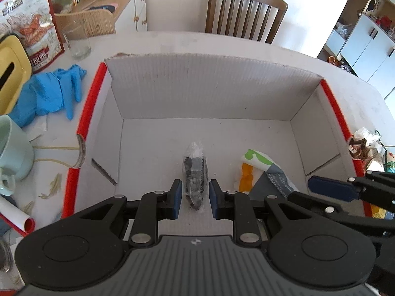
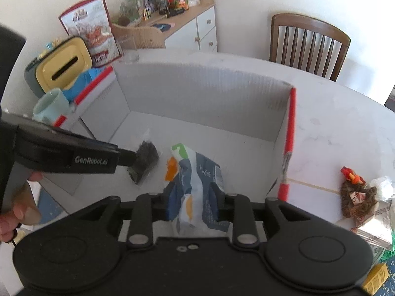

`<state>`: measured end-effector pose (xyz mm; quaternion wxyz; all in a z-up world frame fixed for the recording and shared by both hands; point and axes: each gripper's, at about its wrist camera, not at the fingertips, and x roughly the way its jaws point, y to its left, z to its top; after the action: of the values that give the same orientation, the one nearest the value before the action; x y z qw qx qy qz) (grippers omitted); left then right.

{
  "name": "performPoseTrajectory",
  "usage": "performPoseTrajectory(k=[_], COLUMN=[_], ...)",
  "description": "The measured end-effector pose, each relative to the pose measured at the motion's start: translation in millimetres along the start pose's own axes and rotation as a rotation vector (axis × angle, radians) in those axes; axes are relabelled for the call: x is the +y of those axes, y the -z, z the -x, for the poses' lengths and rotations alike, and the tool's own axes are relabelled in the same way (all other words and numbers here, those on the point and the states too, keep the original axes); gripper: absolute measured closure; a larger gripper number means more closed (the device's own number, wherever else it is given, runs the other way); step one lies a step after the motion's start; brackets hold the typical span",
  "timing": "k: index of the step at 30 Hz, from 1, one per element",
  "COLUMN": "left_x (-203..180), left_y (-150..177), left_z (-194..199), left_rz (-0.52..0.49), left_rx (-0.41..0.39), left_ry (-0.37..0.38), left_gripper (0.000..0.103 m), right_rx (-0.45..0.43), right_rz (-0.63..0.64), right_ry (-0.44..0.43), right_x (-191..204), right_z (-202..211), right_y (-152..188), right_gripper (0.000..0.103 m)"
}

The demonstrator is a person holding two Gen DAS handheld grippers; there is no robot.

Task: Organize objects
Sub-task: 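Lower into the box and open the left gripper while the right gripper opens too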

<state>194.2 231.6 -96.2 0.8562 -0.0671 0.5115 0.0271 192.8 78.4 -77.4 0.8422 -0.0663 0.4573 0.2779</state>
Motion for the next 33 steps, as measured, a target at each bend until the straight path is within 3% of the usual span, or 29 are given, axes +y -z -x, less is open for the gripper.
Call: performPoseTrajectory(k=[8, 13, 15, 16, 22, 33], left_x=[-14, -26, -32, -35, -52, -94], left_y=[4, 10, 12, 13, 20, 33], left_z=[34, 52, 58, 62, 77, 107], left_rz=[-0.029, -0.045, -0.049, -0.049, -0.057, -0.075], left_rx=[-0.079, -0.128, -0.148, -0.159, -0.187, -0.264], left_ry=[-0.016, -0.019, -0.018, -0.016, -0.002, 0.007], left_gripper=[0.079, 0.068, 0.053, 0.050, 0.046, 0.023], right_rx=[-0.063, -0.113, -0.129, -0.138, -0.173, -0.235], right_rz=[-0.021, -0.041, -0.040, -0.037, -0.027, -0.038], right_ry=[-0.036, -0.066, -0.068, -0.067, -0.075, -0.087], right_x=[-10, -18, -21, -22, -30, -63], right_z=[33, 56, 64, 68, 90, 137], right_y=[3, 5, 6, 7, 13, 32], right_gripper=[0.067, 0.054, 0.047, 0.046, 0.039, 0.016])
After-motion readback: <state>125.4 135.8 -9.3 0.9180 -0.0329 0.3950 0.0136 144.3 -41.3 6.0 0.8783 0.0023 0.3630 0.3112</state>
